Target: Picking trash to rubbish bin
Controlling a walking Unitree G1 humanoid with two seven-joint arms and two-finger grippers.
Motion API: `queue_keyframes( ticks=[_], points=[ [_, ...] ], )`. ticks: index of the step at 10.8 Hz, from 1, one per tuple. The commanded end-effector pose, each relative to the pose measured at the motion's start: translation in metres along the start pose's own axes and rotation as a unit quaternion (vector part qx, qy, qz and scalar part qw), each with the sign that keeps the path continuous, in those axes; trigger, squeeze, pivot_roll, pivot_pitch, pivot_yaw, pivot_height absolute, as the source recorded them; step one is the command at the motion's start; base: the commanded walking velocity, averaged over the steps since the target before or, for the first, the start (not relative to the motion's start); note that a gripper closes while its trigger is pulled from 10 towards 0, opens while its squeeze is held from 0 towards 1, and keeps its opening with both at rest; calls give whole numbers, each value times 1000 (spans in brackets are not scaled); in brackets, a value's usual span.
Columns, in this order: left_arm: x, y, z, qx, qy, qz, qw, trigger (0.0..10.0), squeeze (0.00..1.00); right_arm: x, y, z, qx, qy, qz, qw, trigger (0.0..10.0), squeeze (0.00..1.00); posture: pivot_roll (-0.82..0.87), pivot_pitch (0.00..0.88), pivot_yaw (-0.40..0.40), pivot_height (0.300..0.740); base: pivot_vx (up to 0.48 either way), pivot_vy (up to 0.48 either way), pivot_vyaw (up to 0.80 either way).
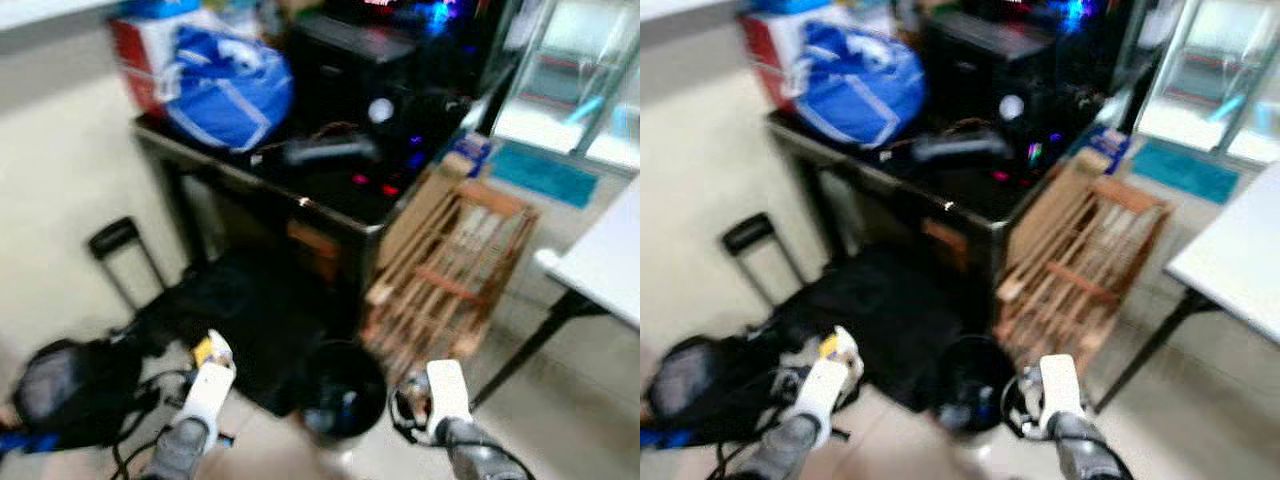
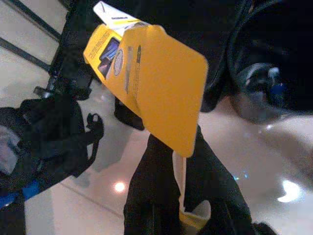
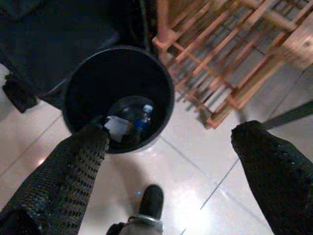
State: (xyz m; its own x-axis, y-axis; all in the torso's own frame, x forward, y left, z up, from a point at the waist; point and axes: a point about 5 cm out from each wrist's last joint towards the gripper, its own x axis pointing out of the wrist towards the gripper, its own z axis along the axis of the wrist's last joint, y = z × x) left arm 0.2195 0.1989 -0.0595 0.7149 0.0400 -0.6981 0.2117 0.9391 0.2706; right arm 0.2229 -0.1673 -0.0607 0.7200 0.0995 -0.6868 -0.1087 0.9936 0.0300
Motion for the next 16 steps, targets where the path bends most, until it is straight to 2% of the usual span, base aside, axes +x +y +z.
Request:
queue_keyframes(
  ticks=[1, 7, 13, 16],
  points=[
    [0, -2, -1, 5, 2, -2, 1000, 10000, 0, 0, -2, 1, -3, 0, 0, 1000, 10000, 0, 7, 21, 34, 740, 0, -270, 0],
    [0, -2, 0, 4, 1, -1, 1000, 10000, 0, 0, -2, 1, -3, 0, 1, 1000, 10000, 0, 8, 22, 33, 740, 0, -268, 0],
    [1, -2, 2, -9, -3, -1, 1000, 10000, 0, 0, -1, 0, -4, 3, 5, 1000, 10000, 0, 9, 27, 33, 740, 0, 0, 0],
    [0, -1, 1, -3, 0, 3, 1000, 10000, 0, 0, 0, -1, -5, 4, 6, 1000, 10000, 0, 9, 29, 32, 740, 302, 0, 0]
  ],
)
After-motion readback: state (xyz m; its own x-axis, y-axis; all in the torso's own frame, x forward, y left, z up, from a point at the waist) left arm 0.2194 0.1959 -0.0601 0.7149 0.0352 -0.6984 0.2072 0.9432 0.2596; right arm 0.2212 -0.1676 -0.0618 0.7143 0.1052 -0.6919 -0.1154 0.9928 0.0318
